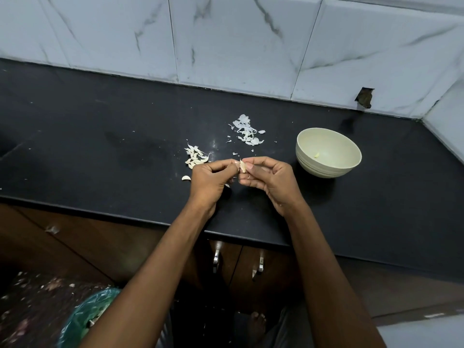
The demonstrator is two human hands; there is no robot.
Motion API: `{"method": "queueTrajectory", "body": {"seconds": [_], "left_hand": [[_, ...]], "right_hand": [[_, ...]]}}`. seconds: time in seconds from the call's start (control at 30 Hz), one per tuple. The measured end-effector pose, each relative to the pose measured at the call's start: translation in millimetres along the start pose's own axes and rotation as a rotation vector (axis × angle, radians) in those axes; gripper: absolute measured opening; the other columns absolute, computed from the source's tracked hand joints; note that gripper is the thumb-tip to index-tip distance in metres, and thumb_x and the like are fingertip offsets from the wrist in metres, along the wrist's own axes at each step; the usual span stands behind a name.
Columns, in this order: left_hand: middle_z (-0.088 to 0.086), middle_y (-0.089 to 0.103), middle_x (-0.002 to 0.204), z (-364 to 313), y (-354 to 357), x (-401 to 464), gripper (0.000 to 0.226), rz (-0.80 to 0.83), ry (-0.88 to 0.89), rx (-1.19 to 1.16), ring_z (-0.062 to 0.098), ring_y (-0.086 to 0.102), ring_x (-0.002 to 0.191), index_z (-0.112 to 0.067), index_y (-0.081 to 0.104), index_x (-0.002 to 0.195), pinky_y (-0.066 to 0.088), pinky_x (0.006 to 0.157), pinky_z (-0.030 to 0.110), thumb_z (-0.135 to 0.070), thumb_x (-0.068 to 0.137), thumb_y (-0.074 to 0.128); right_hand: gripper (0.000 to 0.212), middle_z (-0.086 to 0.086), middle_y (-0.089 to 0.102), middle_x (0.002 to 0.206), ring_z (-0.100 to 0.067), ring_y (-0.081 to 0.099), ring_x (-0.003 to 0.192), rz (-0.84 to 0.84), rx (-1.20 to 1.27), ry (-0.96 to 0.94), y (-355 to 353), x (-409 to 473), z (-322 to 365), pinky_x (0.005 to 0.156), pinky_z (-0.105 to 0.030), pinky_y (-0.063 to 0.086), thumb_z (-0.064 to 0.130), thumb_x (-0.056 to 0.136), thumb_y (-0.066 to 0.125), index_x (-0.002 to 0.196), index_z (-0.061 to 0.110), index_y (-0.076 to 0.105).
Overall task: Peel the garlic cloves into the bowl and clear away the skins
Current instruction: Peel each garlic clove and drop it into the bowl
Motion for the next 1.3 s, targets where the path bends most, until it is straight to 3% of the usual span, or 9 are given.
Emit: {"method": "queueTrajectory", "body": {"seconds": [0.27,0.47,0.57,0.87,1.07,1.17,1.3], "left_hand": [[-0.001,0.072,0.068,-2,1,-2,0.036,0.015,0.039,0.053,0.006,0.051,0.058,-0.027,0.084,0.073,0.044,0.059,0.021,0.002,0.091,0.072],[0.002,0.073,0.071,-1,0,-1,0.026,-0.004,0.067,0.072,0.01,0.054,0.06,-0.019,0.082,0.083,0.046,0.06,0.021,0.002,0.092,0.071],[-0.003,0.071,0.068,0,0,-2,0.021,-0.002,0.071,0.093,0.008,0.053,0.058,-0.016,0.081,0.085,0.046,0.059,0.021,0.002,0.091,0.072],[-0.007,0.073,0.07,3,-1,1,0.015,-0.017,0.048,0.055,0.006,0.055,0.062,-0.012,0.081,0.088,0.047,0.062,0.021,0.001,0.091,0.074],[0.0,0.07,0.071,7,-2,3,0.008,-0.011,-0.018,-0.045,0.012,0.055,0.063,-0.003,0.08,0.093,0.049,0.063,0.022,0.0,0.092,0.072],[0.006,0.071,0.077,7,-2,4,0.007,-0.013,-0.025,-0.089,0.015,0.059,0.07,-0.003,0.079,0.094,0.053,0.068,0.025,-0.002,0.092,0.073],[0.001,0.071,0.072,6,3,1,0.008,0.068,0.055,0.06,0.013,0.059,0.066,-0.002,0.078,0.095,0.053,0.066,0.025,-0.007,0.095,0.072]], "right_hand": [[0.022,-0.012,0.078,0.09,-0.017,0.073,0.081,0.023,-0.05,-0.072,3,-4,1,0.077,-0.027,0.061,0.0,0.097,0.067,0.118,-0.002,0.072],[0.023,-0.017,0.079,0.099,-0.023,0.076,0.089,0.01,-0.058,-0.114,4,-6,2,0.08,-0.028,0.062,-0.001,0.092,0.072,0.115,-0.001,0.074],[0.021,-0.017,0.079,0.095,-0.022,0.077,0.084,-0.023,-0.069,-0.103,3,-5,1,0.076,-0.027,0.062,-0.004,0.089,0.074,0.109,0.0,0.075],[0.012,-0.017,0.079,0.096,-0.022,0.078,0.088,-0.093,0.146,0.021,-3,-1,2,0.078,-0.027,0.062,0.0,0.094,0.067,0.106,0.0,0.072],[0.01,-0.006,0.077,0.085,-0.011,0.072,0.076,-0.197,0.249,-0.007,-6,3,1,0.075,-0.026,0.061,0.001,0.101,0.06,0.105,0.002,0.069],[0.012,-0.01,0.078,0.094,-0.015,0.075,0.084,-0.154,0.286,0.012,-6,2,1,0.08,-0.03,0.062,0.001,0.1,0.061,0.108,0.002,0.069],[0.018,-0.019,0.075,0.112,-0.024,0.074,0.1,-0.093,0.253,0.019,-5,1,-2,0.086,-0.033,0.061,0.005,0.095,0.066,0.112,0.002,0.071]]}}
Point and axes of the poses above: each hand's wrist, its own x-axis towards the middle knuckle, its own y-axis out of the palm, z = x × y, the point moved 2 cm from there along x, towards the middle knuckle
